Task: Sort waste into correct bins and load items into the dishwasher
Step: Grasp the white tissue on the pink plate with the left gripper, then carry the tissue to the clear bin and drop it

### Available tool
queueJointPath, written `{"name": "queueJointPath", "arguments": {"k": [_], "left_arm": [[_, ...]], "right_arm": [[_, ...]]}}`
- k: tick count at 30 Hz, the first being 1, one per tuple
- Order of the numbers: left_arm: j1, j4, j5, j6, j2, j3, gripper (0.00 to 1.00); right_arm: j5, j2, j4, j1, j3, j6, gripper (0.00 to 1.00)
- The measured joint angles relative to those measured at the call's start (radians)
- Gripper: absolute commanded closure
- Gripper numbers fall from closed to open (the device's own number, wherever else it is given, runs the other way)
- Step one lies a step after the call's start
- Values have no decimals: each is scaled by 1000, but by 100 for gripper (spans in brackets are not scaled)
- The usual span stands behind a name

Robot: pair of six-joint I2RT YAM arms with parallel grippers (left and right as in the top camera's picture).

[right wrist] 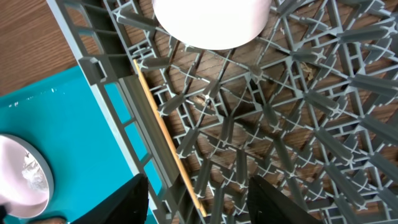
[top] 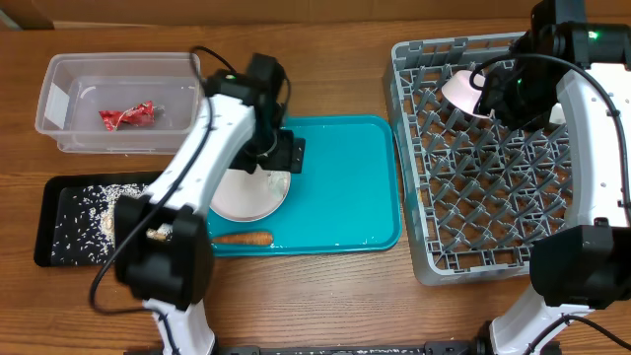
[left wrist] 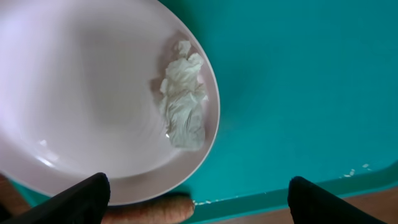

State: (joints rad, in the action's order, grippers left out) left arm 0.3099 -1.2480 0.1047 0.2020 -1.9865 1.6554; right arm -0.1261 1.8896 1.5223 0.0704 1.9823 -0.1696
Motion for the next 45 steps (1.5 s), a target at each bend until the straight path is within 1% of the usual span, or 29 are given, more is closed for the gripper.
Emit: {"name": "queueJointPath", "arguments": {"k": [3, 8, 12, 19, 22, 24, 25, 30, 31, 32, 36, 39, 40, 41, 43, 44, 45], "left_arm": [[3, 14, -7, 0, -69, 0, 21], [0, 20, -19, 14, -153, 0, 21], [-3, 48, -27, 33, -159, 0, 21], [-3, 48, -111, 125, -159, 0, 23], [-3, 48, -120, 146, -159, 0, 26], [-4, 48, -121, 163, -159, 0, 32], [-4, 48, -121, 167, -159, 0, 34], [-4, 48, -121, 186, -159, 0, 34], [-4, 48, -121, 188, -159, 0, 36], [-4, 48, -121, 190, -159, 0, 42], [-4, 48, -121, 200, -169, 0, 53], [-4, 49, -116, 212, -176, 0, 67], [-4, 49, -114, 214, -176, 0, 75], [-4, 49, -106, 215, -176, 0, 80], [-4, 49, -97, 216, -176, 0, 88], [-4, 49, -92, 214, -176, 0, 94], [-4, 49, -89, 216, -176, 0, 96]], "right_arm": [[0, 0, 1, 0, 0, 18, 46], [0, 0, 6, 0, 0, 36, 46], [8, 0, 8, 0, 0, 40, 46], [12, 0, 12, 0, 0, 41, 46], [12, 0, 12, 0, 0, 43, 46], [12, 0, 12, 0, 0, 43, 46], [12, 0, 12, 0, 0, 43, 46], [14, 0, 12, 0, 0, 43, 46], [14, 0, 13, 0, 0, 43, 46], [14, 0, 13, 0, 0, 43, 46], [14, 0, 13, 0, 0, 43, 46], [14, 0, 13, 0, 0, 43, 46], [14, 0, 13, 0, 0, 43, 46], [14, 0, 13, 0, 0, 43, 46], [14, 0, 13, 0, 0, 44, 46], [14, 0, 13, 0, 0, 43, 46], [14, 0, 13, 0, 0, 43, 46]]}}
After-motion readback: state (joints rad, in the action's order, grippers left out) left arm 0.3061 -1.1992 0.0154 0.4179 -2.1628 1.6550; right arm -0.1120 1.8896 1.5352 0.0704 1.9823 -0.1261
